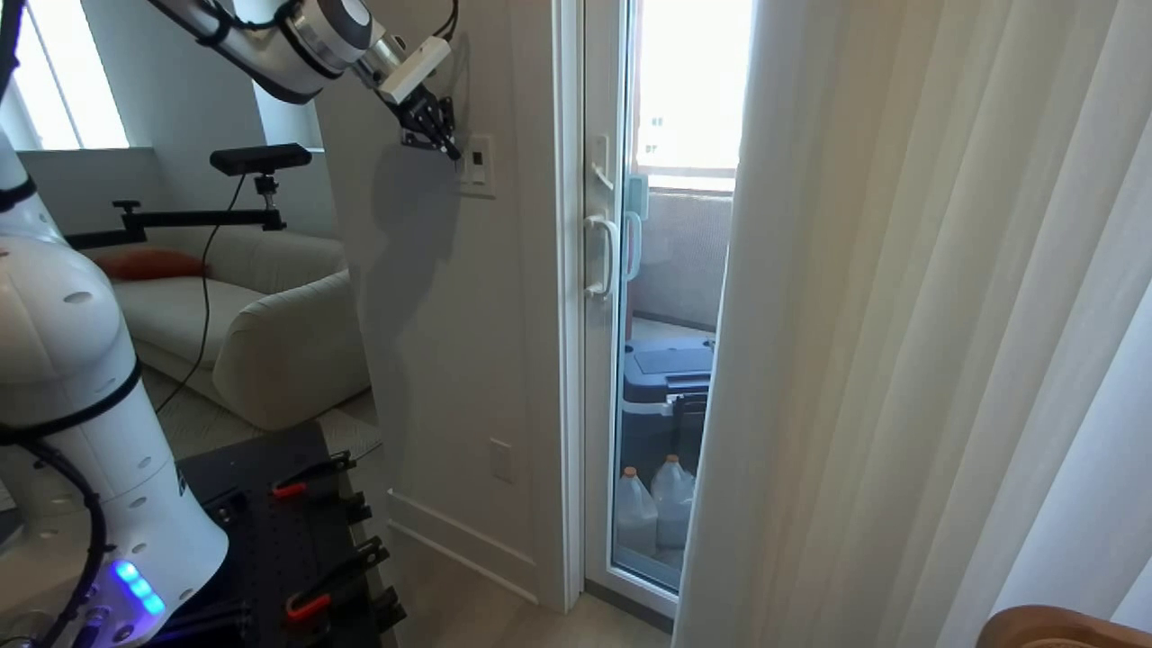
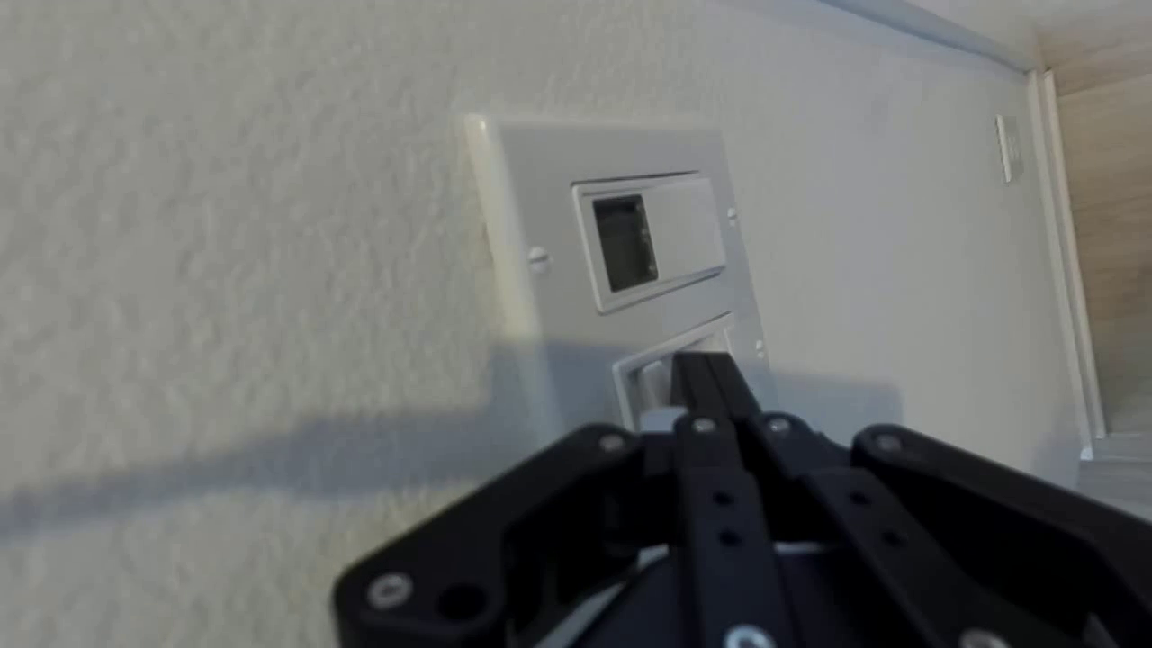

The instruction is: Turn the switch off

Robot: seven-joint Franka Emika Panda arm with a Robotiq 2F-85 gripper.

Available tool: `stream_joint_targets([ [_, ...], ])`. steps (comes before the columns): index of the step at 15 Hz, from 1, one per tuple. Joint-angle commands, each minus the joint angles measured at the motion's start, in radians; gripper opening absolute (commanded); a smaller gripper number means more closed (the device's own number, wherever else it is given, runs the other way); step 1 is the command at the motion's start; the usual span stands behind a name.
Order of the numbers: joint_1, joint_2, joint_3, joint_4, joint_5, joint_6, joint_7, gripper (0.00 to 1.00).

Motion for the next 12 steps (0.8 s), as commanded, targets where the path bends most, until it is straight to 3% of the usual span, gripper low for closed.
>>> stream_joint_targets([
  [1, -0.013, 0.035, 0.014, 0.046, -0.044, 0.006, 0.038, 0.0],
  [12, -0.012, 0.027, 0.012, 0.041, -0.037, 0.005, 0.031, 0.0],
])
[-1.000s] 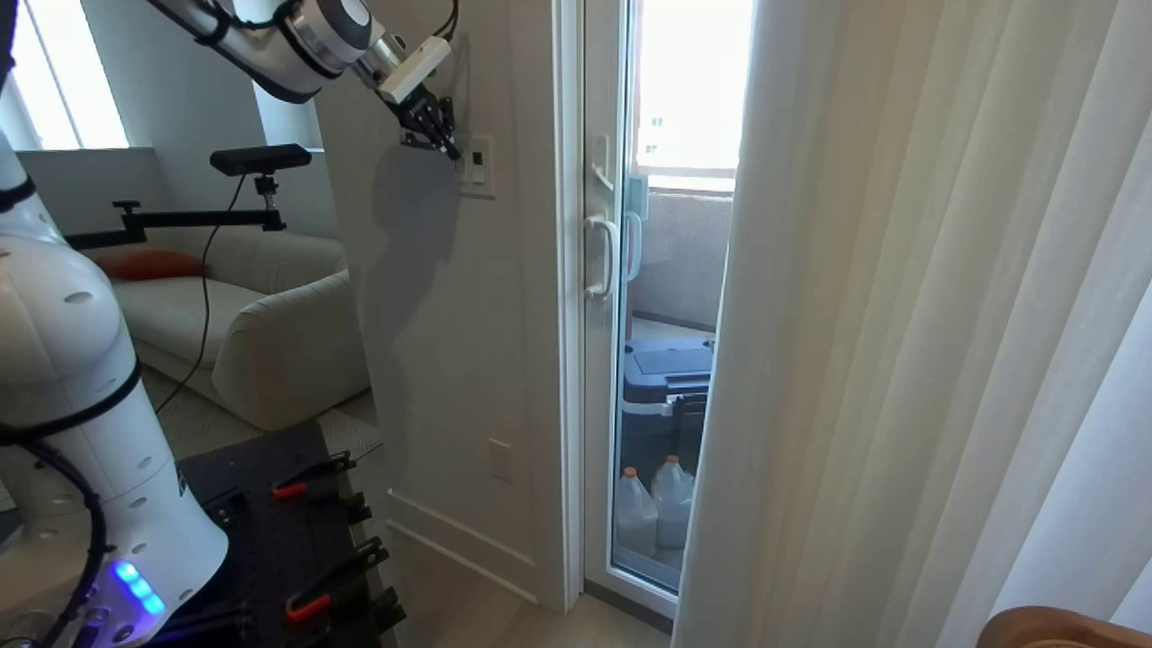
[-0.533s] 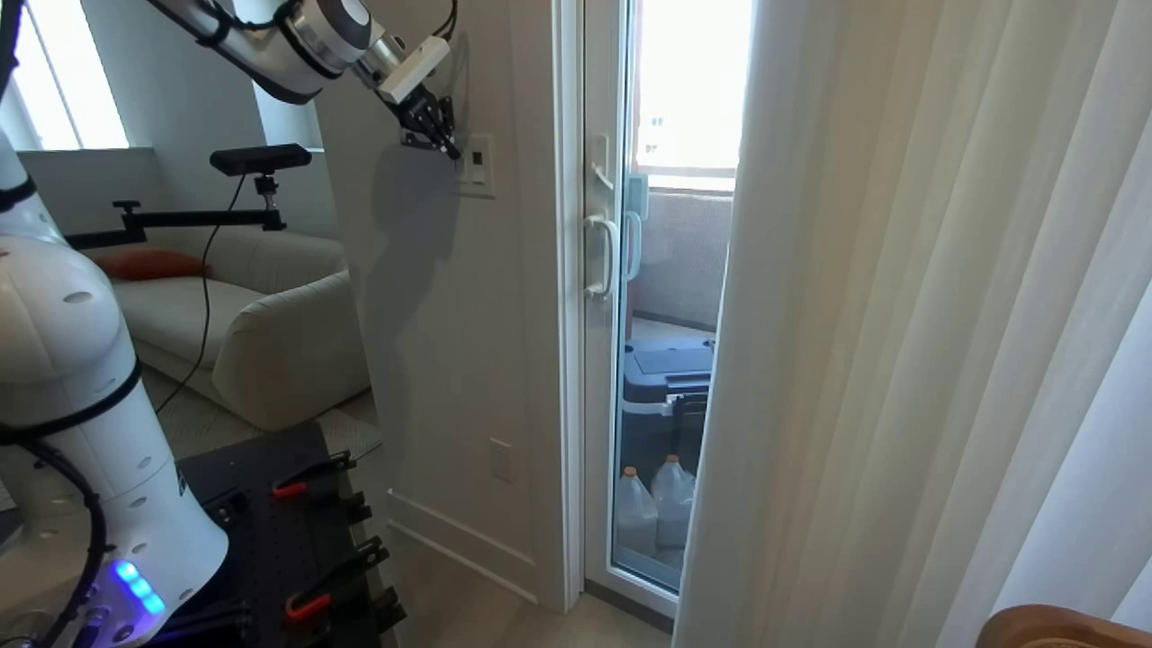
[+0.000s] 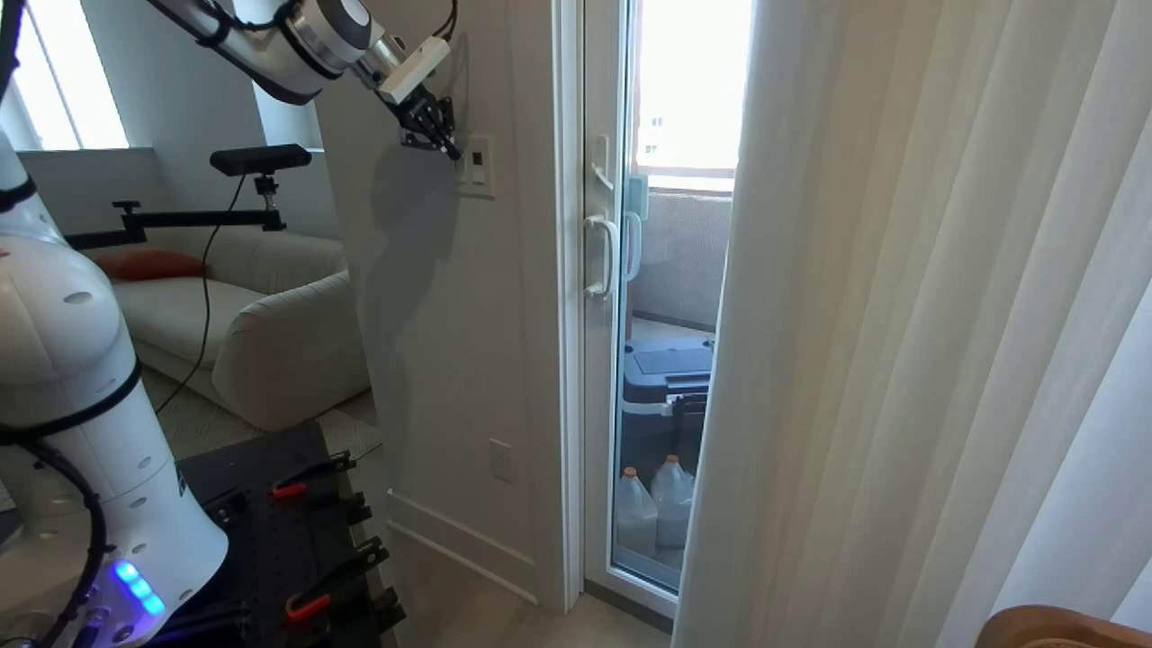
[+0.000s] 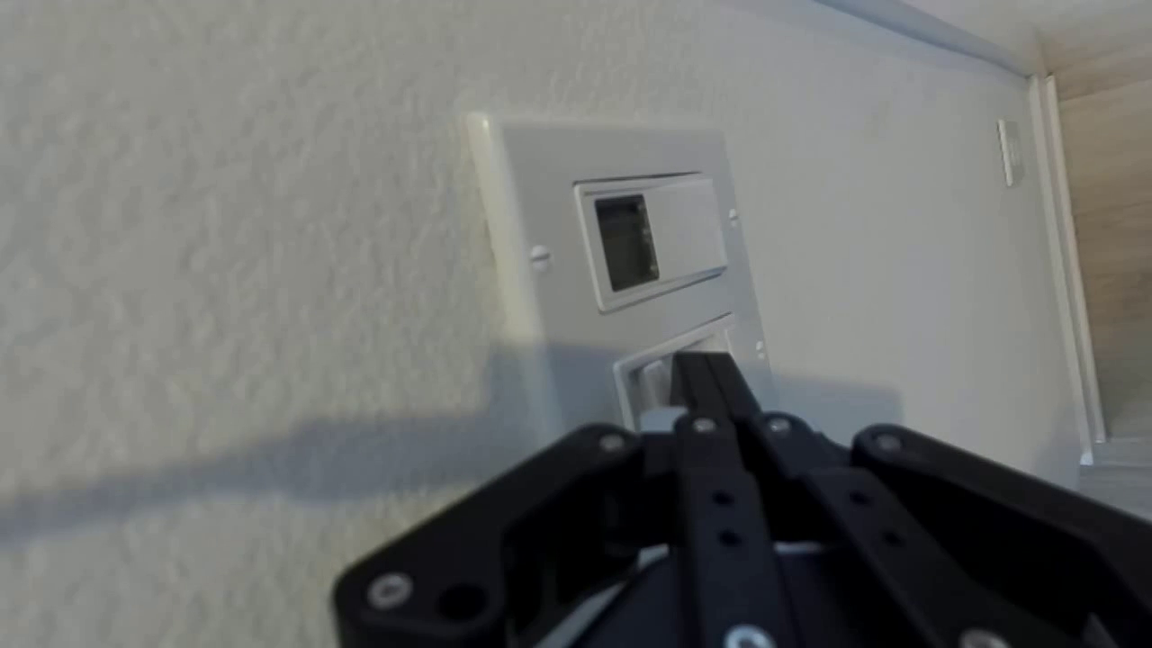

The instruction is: Turn the switch off

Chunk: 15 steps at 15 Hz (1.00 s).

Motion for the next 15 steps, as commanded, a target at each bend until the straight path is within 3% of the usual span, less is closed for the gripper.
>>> stream_joint_targets([
  [1, -0.011, 0.032, 0.011, 0.043, -0.029, 0.003, 0.029, 0.0],
  [15, -0.011, 0.085, 0.013, 0.06, -0.03, -0.037, 0.027, 0.0],
])
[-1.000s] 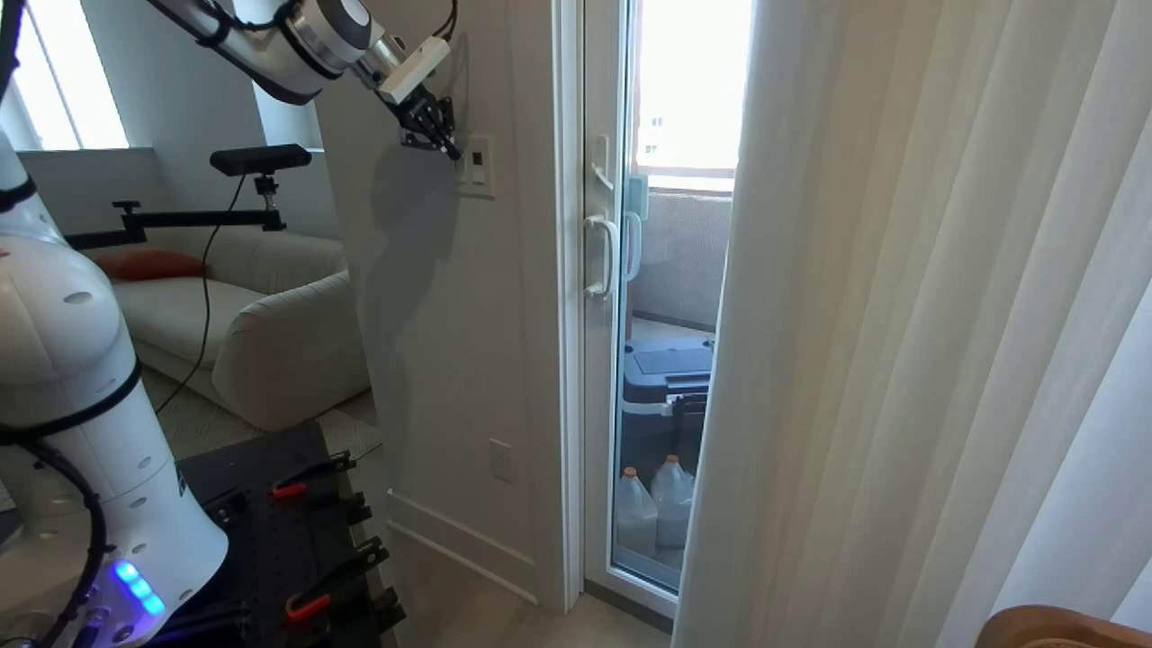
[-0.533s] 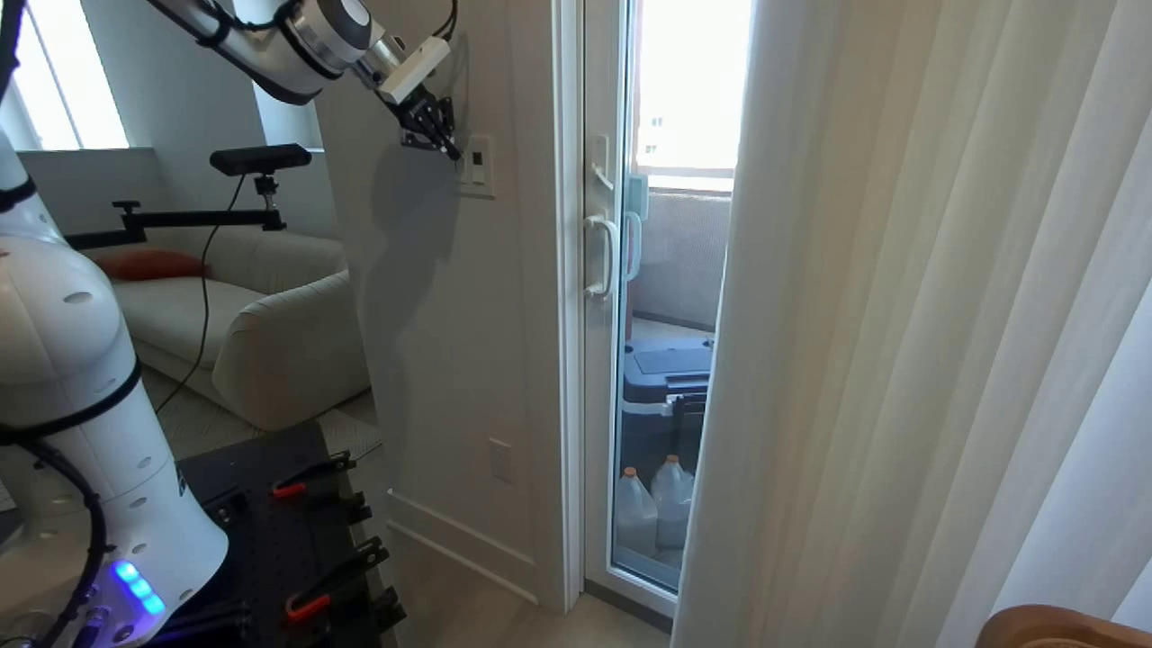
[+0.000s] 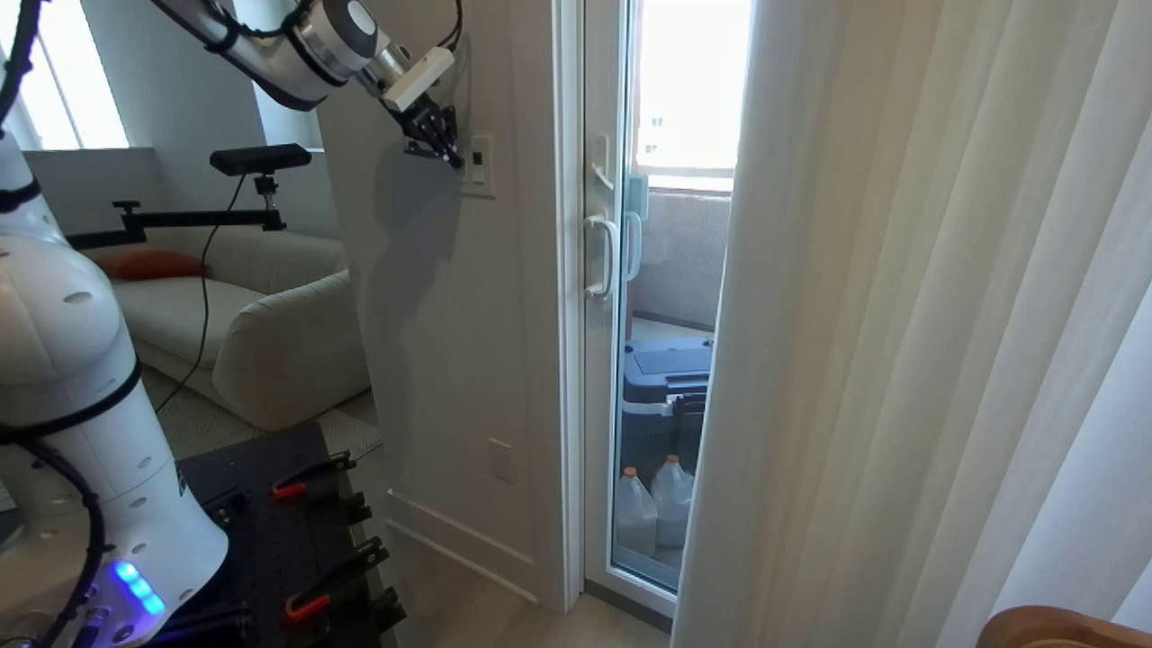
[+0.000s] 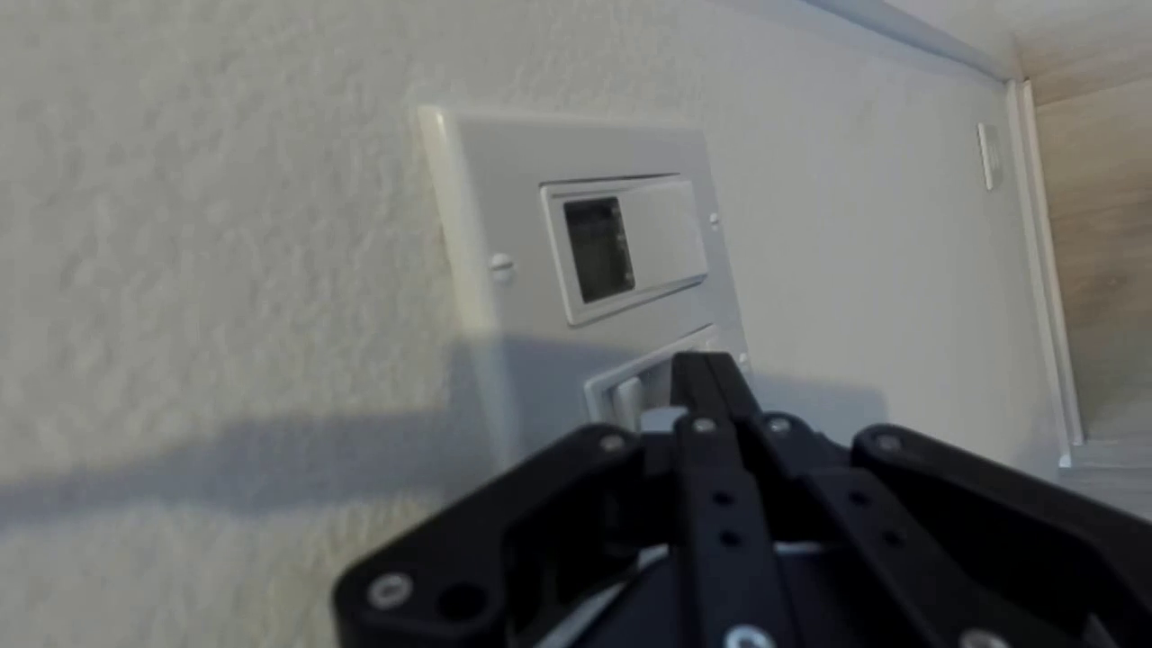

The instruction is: Turn the switch off

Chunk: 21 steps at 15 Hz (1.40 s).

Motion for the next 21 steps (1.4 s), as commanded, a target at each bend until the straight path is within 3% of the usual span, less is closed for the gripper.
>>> stream_joint_targets([
  [1, -0.009, 0.059, 0.011, 0.059, -0.032, -0.033, 0.028, 0.0],
  [5, -0.004, 0.044, 0.014, 0.079, -0.02, -0.078, 0.006, 0.0],
  [14, 0.012, 0.03, 0.016, 0.195, 0.107, -0.332, -0.143, 0.0],
  [21, 0.01, 0.029, 0.01, 0.199, 0.192, -0.275, -0.228, 0.0],
])
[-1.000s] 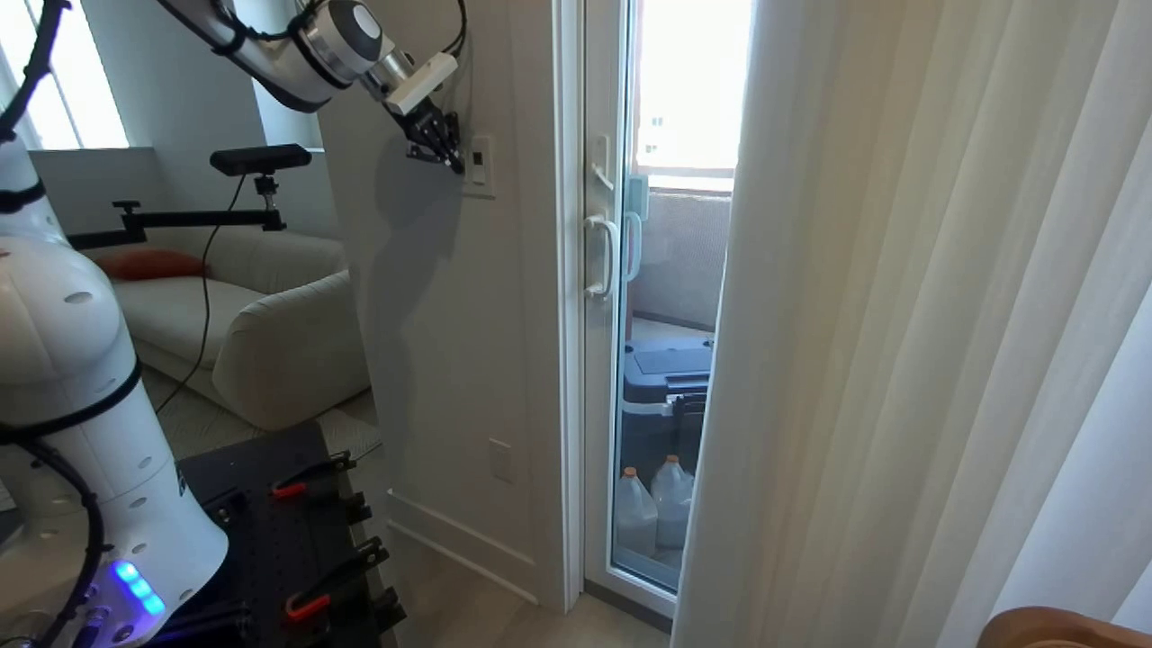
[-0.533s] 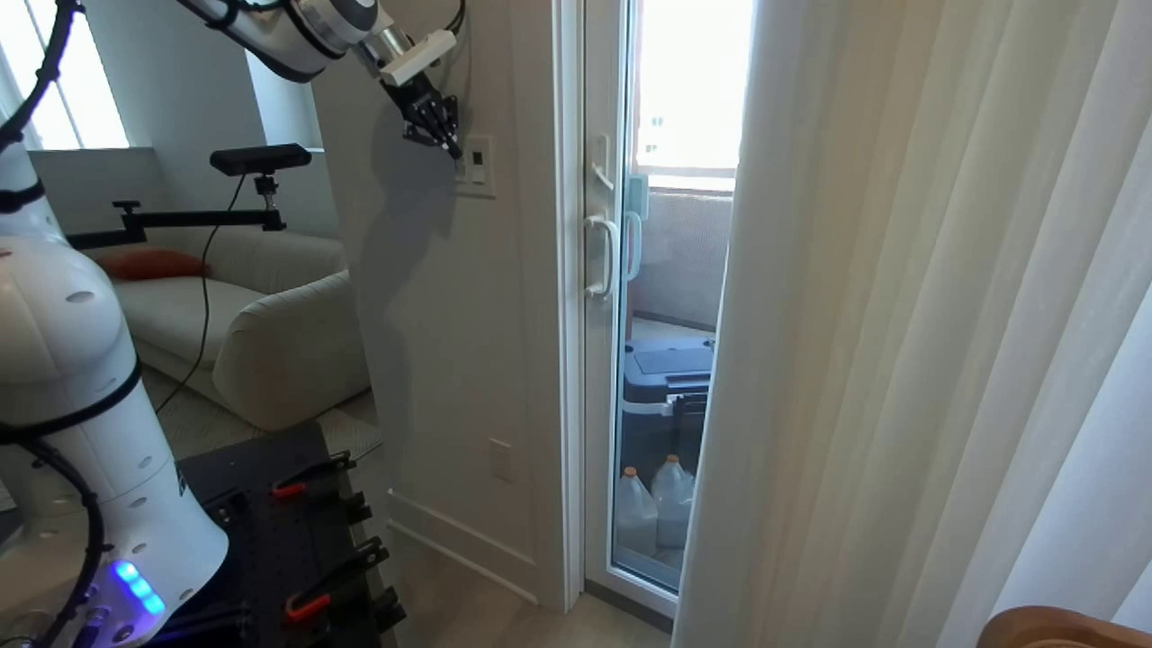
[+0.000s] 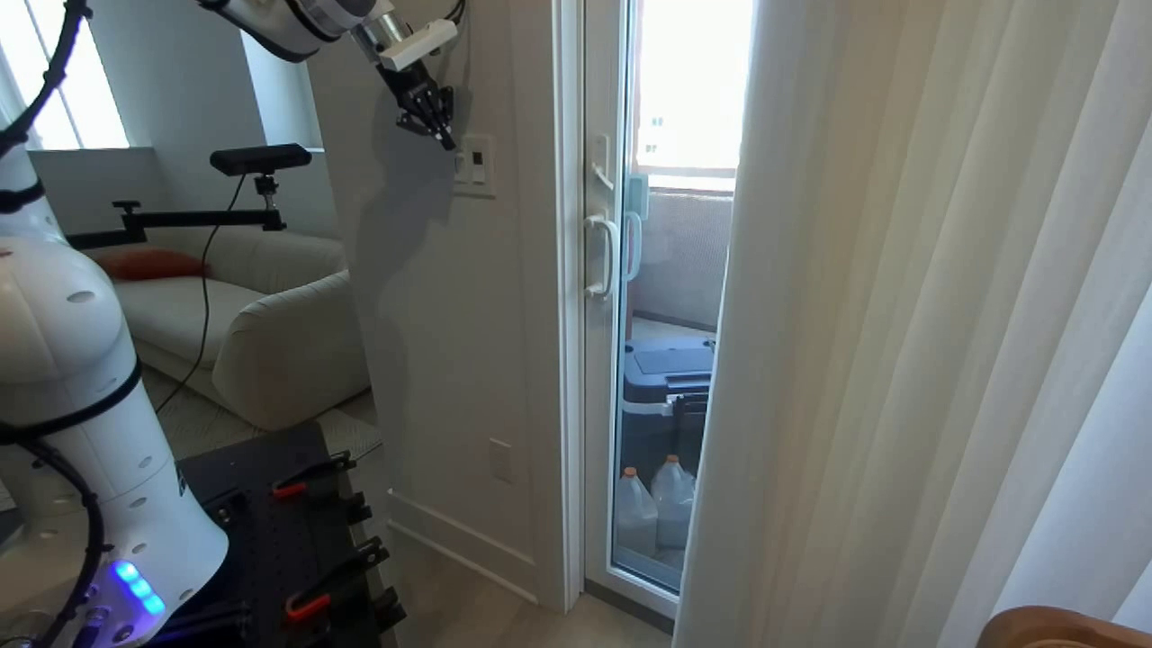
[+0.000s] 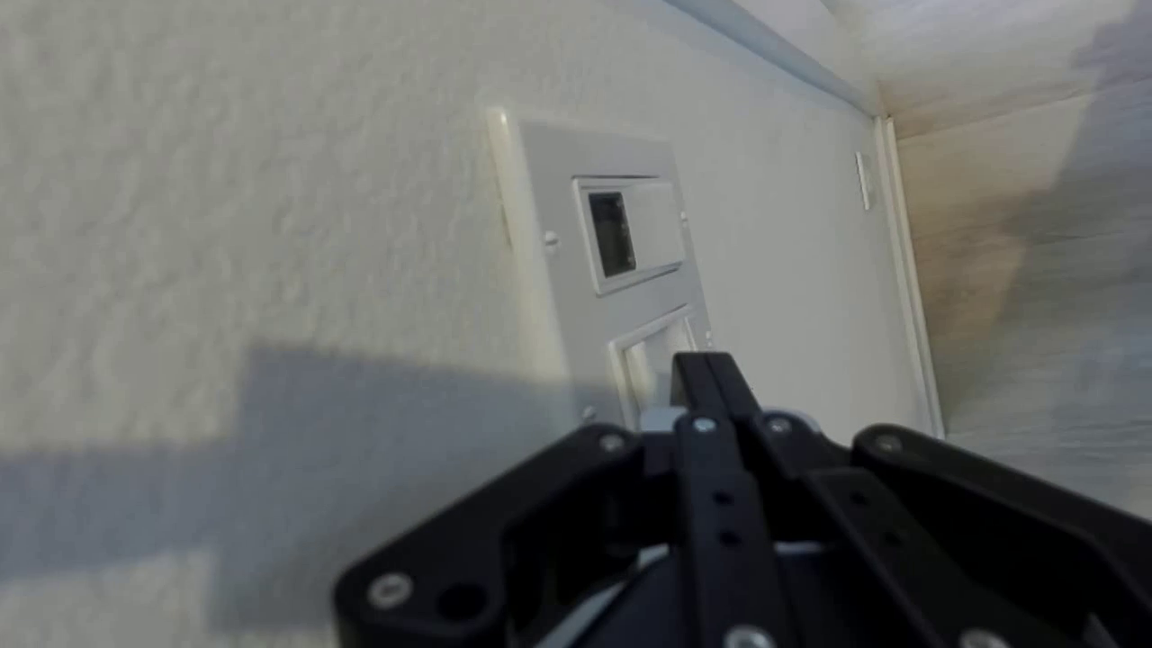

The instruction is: Turn the switch off

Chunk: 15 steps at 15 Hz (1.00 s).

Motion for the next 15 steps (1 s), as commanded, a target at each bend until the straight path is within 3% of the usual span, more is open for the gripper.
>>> stream_joint_targets([
  [1, -0.004, 0.001, -0.003, 0.006, 0.028, 0.031, -0.036, 0.0],
  [7, -0.01, -0.008, -0.007, -0.037, 0.007, 0.158, 0.001, 0.0],
  [15, -0.015, -0.015, -0.012, -0.044, 0.01, 0.104, -0.014, 0.0],
])
